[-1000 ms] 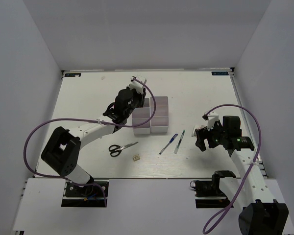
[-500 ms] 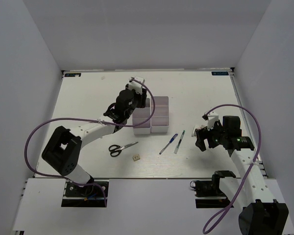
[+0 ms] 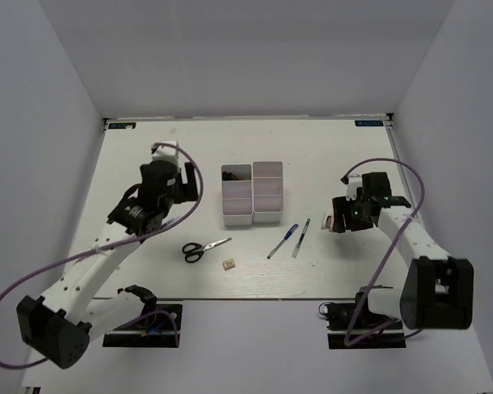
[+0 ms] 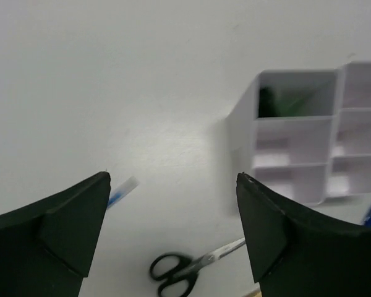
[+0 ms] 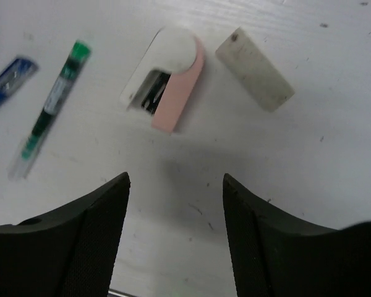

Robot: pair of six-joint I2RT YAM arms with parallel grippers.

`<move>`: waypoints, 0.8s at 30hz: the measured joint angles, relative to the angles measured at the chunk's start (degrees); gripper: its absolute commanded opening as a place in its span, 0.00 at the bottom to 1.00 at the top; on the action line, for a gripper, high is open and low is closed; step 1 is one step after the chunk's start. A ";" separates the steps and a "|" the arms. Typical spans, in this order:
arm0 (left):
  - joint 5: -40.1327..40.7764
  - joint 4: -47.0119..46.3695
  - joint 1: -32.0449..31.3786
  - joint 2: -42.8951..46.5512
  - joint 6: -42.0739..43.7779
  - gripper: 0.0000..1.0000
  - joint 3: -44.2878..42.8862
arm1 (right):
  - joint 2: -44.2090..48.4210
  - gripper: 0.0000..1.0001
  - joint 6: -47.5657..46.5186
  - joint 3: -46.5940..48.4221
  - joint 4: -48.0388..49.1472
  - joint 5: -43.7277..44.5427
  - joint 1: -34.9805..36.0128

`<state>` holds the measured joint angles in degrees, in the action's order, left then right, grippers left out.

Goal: Sort the stationery into containers
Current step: Place the pen at the center of the board, then pick up the stapler from the center of the board.

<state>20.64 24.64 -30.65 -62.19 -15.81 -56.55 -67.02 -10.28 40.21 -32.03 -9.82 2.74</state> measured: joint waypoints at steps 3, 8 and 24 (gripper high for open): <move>1.20 8.44 3.65 6.01 -1.64 0.99 4.57 | -7.78 0.71 3.87 4.55 0.87 0.46 0.00; 1.05 17.33 6.64 14.51 -2.64 0.99 14.01 | -12.37 0.73 8.83 6.58 2.05 -1.33 0.00; -1.77 20.39 11.47 20.17 -2.71 0.99 22.47 | -27.12 0.53 21.38 14.05 2.29 -0.20 3.32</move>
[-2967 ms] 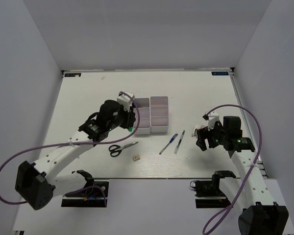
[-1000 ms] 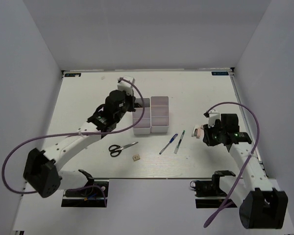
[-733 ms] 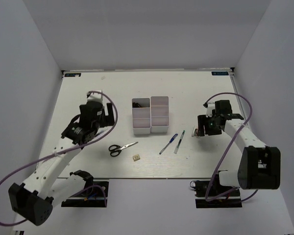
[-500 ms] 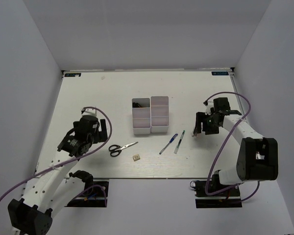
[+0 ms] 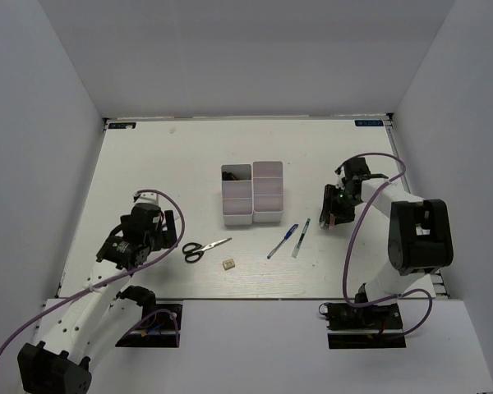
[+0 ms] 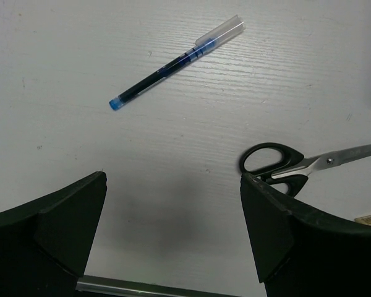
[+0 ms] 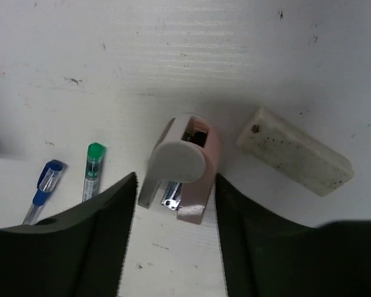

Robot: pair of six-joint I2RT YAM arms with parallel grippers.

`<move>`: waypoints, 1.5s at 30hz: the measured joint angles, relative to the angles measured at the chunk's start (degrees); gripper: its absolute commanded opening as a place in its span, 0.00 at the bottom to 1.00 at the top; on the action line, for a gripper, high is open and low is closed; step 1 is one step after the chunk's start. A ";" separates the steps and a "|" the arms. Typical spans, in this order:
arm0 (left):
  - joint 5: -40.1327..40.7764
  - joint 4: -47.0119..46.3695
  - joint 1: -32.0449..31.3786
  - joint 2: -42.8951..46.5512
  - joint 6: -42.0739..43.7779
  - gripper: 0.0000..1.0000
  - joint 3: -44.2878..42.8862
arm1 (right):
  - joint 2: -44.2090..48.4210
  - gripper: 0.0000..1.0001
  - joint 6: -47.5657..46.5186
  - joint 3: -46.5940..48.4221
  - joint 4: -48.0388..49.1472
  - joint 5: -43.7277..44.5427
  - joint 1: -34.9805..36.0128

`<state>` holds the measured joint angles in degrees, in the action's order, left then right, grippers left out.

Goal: Sort the stationery into containers
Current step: Pick up the stapler from the center of the board, then place the stapler in the storage box.

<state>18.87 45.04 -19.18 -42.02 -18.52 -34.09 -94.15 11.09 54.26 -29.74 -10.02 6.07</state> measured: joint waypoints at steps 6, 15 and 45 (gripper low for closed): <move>-0.02 0.00 0.00 1.42 0.00 0.99 1.42 | 0.37 0.10 0.42 0.02 1.09 3.10 1.86; -1.38 -0.04 0.22 0.00 0.04 0.99 1.51 | 5.25 0.02 -10.47 7.50 -2.73 -2.78 3.87; -1.49 0.02 0.31 -1.49 0.07 0.99 1.70 | -4.07 0.00 -73.61 35.71 -5.22 7.13 27.50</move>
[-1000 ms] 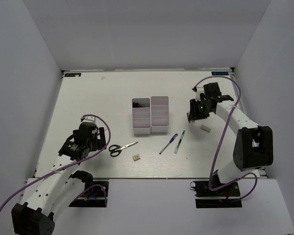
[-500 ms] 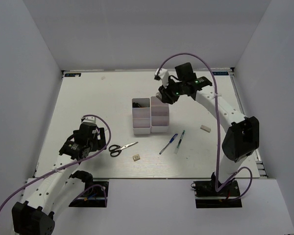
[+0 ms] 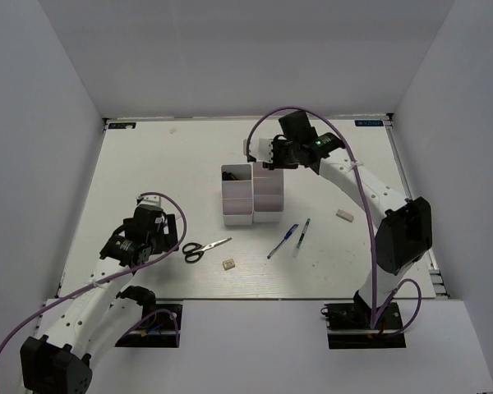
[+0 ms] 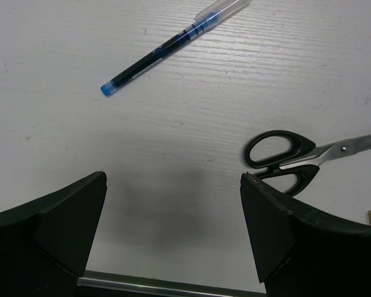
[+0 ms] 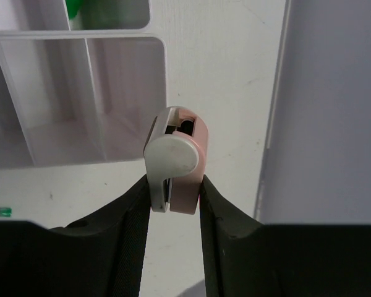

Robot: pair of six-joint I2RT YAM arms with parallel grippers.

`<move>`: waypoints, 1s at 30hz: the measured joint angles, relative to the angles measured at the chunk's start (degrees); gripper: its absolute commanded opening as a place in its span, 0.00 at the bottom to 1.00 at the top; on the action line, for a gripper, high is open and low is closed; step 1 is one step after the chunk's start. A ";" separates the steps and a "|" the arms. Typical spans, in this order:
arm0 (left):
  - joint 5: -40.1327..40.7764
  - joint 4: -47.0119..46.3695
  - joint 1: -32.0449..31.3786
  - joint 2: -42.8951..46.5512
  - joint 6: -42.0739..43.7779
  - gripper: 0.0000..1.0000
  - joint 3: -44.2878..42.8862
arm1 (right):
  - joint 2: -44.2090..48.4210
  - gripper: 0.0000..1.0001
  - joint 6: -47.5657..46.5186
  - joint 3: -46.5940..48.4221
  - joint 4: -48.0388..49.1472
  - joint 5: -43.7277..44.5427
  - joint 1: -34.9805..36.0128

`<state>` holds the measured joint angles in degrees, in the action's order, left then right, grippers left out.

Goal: Sort the stationery into containers
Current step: Place the stapler in the storage box.

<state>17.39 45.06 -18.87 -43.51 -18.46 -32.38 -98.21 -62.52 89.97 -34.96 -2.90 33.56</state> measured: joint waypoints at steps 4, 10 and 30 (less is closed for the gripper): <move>-0.04 -0.02 0.00 0.00 0.00 0.99 0.00 | -0.81 0.00 -5.95 3.19 -2.73 1.44 1.49; -0.11 0.00 0.00 0.11 0.09 0.99 0.00 | -4.33 0.00 -9.55 6.38 -6.97 1.92 3.54; -1.16 0.00 0.02 0.96 0.39 0.99 -0.02 | -12.55 0.15 -7.19 10.10 -9.86 11.10 6.64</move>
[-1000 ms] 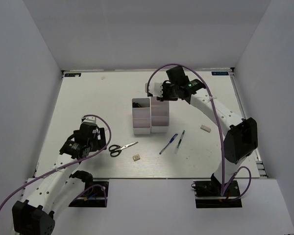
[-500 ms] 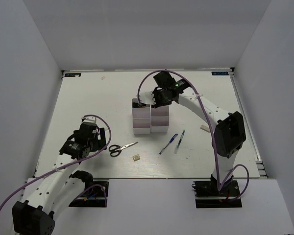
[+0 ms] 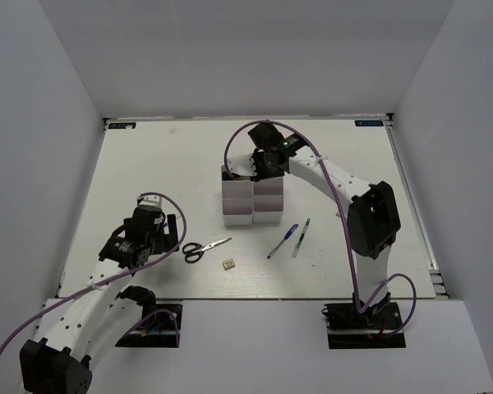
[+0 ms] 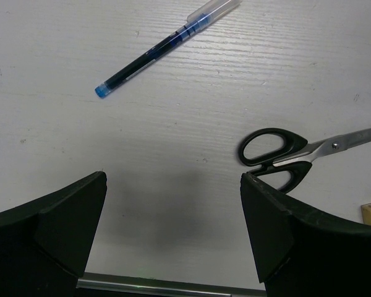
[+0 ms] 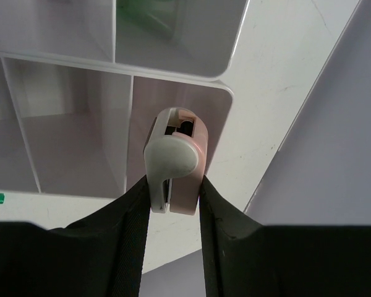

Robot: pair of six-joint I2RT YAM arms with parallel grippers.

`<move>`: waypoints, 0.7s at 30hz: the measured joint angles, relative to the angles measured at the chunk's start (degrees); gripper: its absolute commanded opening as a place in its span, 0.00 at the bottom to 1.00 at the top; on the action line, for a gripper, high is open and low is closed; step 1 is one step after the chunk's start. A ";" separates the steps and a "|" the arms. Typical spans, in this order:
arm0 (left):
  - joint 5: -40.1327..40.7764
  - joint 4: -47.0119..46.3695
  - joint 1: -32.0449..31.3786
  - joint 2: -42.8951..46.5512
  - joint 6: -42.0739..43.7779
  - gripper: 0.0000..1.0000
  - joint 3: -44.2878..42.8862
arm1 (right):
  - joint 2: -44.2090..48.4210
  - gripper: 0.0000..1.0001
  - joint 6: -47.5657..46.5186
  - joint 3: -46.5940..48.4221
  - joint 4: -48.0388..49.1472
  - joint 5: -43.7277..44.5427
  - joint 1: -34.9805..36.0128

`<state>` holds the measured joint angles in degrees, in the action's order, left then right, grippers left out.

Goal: Sort the stationery into containers
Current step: Place the stapler in the storage box.

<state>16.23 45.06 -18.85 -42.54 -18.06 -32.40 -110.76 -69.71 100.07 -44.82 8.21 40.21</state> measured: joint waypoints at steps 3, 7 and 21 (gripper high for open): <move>-0.20 -0.02 0.00 0.02 0.02 0.99 0.02 | -0.76 0.35 0.61 0.55 -0.13 1.16 0.04; -0.33 -0.02 0.00 0.04 0.02 0.99 0.00 | -1.25 0.52 1.79 1.68 -0.70 1.97 0.04; -0.44 -0.02 0.00 -0.02 0.02 0.99 0.02 | -1.31 0.55 4.83 3.65 -3.08 2.14 0.55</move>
<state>15.79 45.04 -18.85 -42.57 -18.04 -32.38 -112.07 -64.88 103.72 -47.90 10.35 40.75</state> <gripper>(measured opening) 0.989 0.548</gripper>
